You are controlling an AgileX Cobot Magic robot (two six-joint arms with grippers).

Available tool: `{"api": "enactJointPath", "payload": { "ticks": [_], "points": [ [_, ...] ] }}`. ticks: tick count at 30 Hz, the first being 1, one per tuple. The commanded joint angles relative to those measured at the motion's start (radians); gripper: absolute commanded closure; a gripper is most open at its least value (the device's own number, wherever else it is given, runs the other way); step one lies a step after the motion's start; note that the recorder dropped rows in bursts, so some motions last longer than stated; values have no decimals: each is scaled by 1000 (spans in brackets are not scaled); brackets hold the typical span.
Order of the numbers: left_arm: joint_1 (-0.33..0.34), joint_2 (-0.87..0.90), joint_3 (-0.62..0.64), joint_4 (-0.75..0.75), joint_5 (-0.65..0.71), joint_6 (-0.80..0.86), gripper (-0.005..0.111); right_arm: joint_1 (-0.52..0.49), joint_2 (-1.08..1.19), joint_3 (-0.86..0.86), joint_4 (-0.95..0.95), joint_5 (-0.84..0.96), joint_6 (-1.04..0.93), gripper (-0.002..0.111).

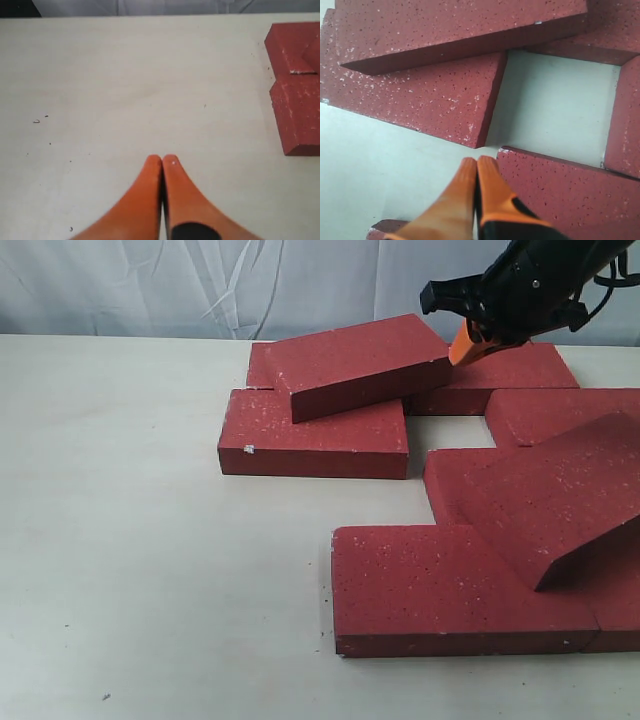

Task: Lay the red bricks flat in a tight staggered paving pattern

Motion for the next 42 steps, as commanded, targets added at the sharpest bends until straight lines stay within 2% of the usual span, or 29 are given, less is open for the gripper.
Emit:
{"api": "enactJointPath", "payload": {
  "ticks": [1, 11, 20, 29, 34, 39, 42],
  "points": [
    [-9, 159, -102, -31, 102, 28, 107, -5, 0, -4, 2, -19, -6, 109],
    [-13, 499, -260, -229, 205, 167, 107, -3, 0, -4, 18, -31, -6, 109],
    [-110, 762, -477, -235, 312, 148, 107, -3, 1, -4, 65, -43, -6, 109],
    [-200, 969, -657, -238, 316, 89, 107, -3, 1, -4, 65, -43, -6, 109],
    [-208, 1047, -709, -249, 316, 87, 107, -3, 1, -4, 65, -43, -6, 109],
    [-208, 1063, -713, -343, 264, 93, 107, -3, 1, -4, 61, -38, -6, 109],
    [-208, 1064, -713, -345, 231, 93, 107, -3, 1, -4, 61, -38, -6, 109]
  ]
}}
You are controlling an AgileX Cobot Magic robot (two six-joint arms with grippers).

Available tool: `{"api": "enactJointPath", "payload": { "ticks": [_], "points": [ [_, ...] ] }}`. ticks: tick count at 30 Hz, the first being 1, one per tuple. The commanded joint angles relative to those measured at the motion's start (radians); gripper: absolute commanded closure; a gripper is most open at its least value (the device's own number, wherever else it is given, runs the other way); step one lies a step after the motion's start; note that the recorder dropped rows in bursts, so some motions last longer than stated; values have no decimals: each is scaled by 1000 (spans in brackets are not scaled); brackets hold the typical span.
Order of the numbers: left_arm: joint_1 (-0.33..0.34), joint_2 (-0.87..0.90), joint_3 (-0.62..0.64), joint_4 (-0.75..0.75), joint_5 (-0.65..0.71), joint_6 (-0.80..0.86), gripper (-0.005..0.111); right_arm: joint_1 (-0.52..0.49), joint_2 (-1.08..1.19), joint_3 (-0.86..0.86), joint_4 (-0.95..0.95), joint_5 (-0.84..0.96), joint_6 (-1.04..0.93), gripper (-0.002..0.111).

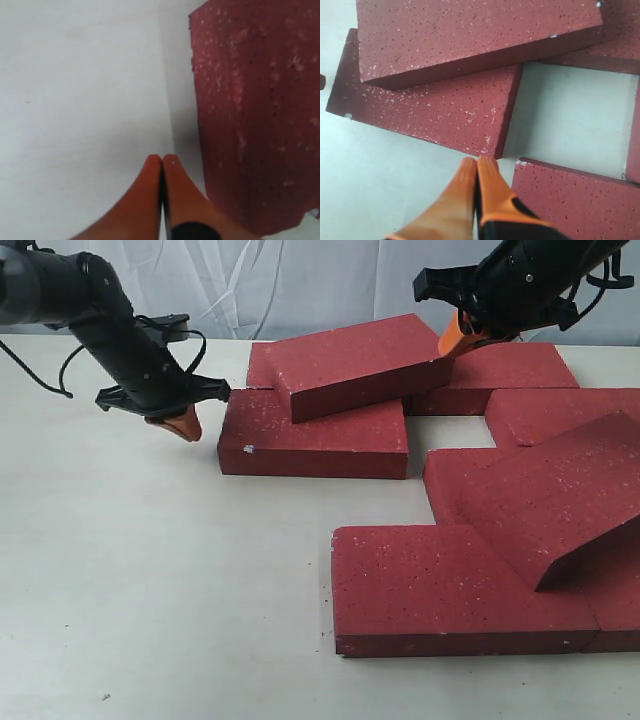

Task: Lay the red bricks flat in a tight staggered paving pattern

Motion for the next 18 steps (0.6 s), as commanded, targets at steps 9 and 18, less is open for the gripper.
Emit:
{"api": "enactJointPath", "payload": {
  "ticks": [9, 18],
  "points": [
    [-4, 3, -9, -73, -35, -4, 107, -3, 1, -4, -3, -5, -6, 109],
    [-4, 57, -9, -133, 32, -4, 107, -3, 1, -4, -3, -5, -6, 109]
  ]
}}
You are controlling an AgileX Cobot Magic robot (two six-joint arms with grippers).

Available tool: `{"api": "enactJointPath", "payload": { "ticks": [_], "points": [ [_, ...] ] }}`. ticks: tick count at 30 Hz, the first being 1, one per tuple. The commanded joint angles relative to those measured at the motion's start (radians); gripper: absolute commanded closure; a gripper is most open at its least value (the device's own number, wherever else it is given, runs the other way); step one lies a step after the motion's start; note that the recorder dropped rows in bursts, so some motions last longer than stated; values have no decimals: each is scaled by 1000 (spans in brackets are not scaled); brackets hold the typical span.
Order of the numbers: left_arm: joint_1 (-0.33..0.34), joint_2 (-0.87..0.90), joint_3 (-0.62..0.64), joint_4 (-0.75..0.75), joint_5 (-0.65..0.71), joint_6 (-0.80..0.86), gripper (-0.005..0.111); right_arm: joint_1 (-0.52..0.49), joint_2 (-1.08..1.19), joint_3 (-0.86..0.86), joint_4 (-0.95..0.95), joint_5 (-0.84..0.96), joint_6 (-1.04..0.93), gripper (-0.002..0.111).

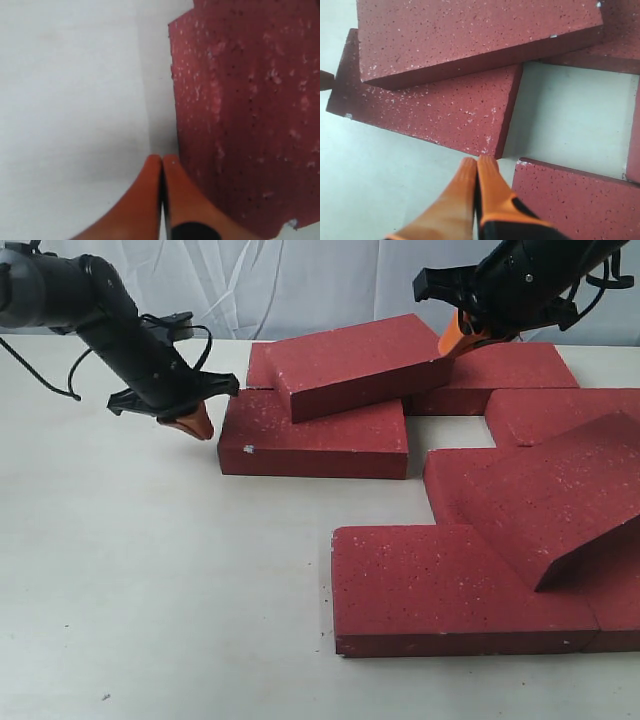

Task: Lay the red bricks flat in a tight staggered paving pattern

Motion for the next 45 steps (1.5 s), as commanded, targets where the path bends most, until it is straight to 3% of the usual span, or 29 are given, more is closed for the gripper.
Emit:
{"api": "enactJointPath", "payload": {
  "ticks": [1, 7, 20, 36, 45],
  "points": [
    [-2, 41, -6, -71, 39, -4, 107, -3, 1, -4, -3, -5, -6, 109],
    [-4, 47, -6, -170, 49, 22, 107, -3, 1, -4, -3, -9, -6, 109],
    [-95, 49, -6, -169, 16, 25, 107, -3, 1, -4, -3, -11, -6, 109],
    [-102, 49, -6, -280, -88, 103, 107, -3, 1, -4, -2, -11, -6, 109],
    [-151, 70, -8, -305, -115, 112, 107, -3, 1, -4, -2, -8, -6, 109]
  ]
}}
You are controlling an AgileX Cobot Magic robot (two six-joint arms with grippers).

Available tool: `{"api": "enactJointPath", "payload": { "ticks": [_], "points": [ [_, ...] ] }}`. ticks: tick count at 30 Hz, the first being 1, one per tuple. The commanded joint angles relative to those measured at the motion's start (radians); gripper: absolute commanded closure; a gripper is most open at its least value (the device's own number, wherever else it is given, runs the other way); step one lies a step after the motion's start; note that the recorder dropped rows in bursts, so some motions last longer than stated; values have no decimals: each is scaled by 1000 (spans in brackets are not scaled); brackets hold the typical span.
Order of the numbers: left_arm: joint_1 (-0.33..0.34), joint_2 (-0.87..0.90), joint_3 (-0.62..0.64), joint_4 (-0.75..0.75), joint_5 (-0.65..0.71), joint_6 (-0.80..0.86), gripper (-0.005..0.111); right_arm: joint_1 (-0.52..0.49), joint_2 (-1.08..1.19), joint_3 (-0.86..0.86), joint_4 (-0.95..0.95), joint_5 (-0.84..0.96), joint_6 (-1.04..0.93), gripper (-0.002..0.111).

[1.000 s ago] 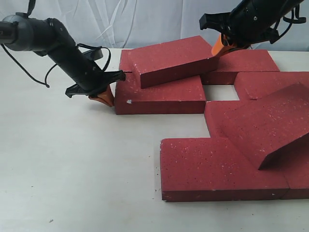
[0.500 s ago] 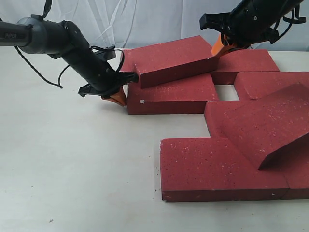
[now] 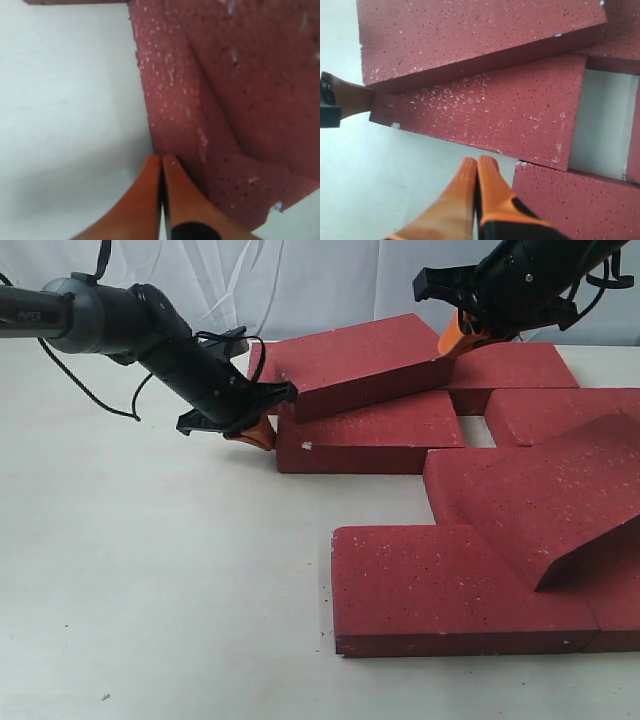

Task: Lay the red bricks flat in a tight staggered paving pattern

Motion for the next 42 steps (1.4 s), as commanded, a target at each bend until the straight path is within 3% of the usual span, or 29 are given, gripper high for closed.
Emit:
{"api": "enactJointPath", "payload": {
  "ticks": [1, 9, 16, 26, 31, 42],
  "points": [
    [-33, 16, -10, -39, -28, 12, 107, -3, 1, -4, -2, -6, -6, 109],
    [-35, 16, -17, -20, -34, 2, 107, -3, 1, -4, -5, -8, -6, 109],
    [49, 6, -18, 1, 1, -55, 107, -3, 1, -4, -5, -14, -6, 109],
    [-96, 30, -18, -148, -137, -38, 107, -3, 1, -4, -5, -16, -14, 109],
    [-102, 65, -18, -260, -126, 32, 107, -3, 1, -4, -5, -16, -14, 109],
    [-76, 59, -18, -247, -71, 57, 107, -3, 1, -4, -3, -14, -16, 109]
  ]
}}
